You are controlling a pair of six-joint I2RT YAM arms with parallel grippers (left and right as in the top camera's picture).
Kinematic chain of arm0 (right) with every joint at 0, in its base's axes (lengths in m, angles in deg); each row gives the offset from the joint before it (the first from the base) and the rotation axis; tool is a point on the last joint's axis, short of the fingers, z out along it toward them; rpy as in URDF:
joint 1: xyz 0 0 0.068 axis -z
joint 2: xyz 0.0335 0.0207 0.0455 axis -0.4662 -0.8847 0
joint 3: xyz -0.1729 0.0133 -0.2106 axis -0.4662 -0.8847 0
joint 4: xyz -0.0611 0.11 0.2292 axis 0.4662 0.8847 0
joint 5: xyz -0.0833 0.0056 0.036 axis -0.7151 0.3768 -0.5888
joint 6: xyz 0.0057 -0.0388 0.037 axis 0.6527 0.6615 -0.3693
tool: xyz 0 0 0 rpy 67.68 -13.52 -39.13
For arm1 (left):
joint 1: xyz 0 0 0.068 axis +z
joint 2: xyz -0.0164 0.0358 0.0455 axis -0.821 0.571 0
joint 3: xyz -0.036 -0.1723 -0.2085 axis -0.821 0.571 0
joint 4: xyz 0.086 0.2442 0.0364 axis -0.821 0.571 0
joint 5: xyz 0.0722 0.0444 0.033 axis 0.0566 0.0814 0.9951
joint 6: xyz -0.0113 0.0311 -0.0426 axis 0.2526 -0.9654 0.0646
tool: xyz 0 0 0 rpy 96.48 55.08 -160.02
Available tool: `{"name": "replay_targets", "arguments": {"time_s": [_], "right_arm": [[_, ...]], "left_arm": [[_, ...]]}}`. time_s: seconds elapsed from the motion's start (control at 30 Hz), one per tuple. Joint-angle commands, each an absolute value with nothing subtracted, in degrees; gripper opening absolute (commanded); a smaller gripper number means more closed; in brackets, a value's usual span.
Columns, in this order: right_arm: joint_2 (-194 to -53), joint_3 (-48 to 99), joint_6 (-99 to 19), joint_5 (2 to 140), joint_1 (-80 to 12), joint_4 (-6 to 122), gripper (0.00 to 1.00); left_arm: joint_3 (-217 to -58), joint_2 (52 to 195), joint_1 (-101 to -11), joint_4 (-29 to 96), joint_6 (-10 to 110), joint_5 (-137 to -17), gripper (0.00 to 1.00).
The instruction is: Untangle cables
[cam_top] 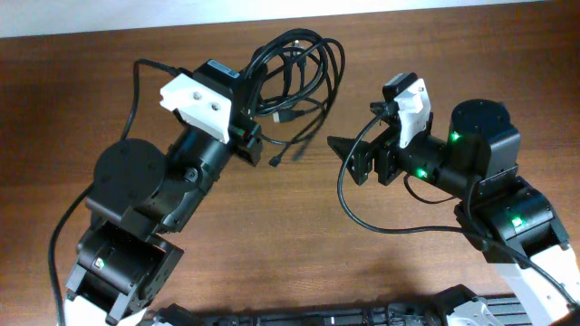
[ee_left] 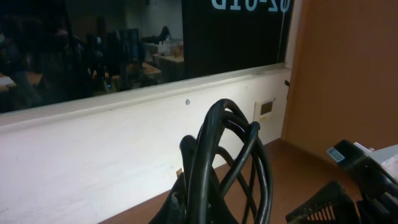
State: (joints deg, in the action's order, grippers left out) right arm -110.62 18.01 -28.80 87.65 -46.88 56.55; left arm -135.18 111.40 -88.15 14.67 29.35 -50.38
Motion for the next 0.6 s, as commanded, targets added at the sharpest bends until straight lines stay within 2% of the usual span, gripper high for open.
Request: {"name": "replay_targets", "arguments": {"time_s": [0.0,0.13,0.33,0.57], "right_arm": [[-110.1,17.5,-29.7,89.2,-46.5,56.6,0.99],[-110.2,17.5,-31.7,88.7,-46.5,56.9,0.99],[-110.2,17.5,-36.0,76.3,-46.5,62.2,0.99],[-110.4,17.5,-36.3,76.1,-46.5,61.9,0.99]], "left_arm": [[-136.8,112.4,-87.8,13.0,28.7,-50.6,0.0],[-136.8,113.7,-87.8,10.5,28.7,-50.6,0.0],[-136.8,113.8,-87.8,7.2,29.8,-50.6,0.0],[-136.8,113.9,-87.8,3.4,35.4,-54.2,0.0]]}}
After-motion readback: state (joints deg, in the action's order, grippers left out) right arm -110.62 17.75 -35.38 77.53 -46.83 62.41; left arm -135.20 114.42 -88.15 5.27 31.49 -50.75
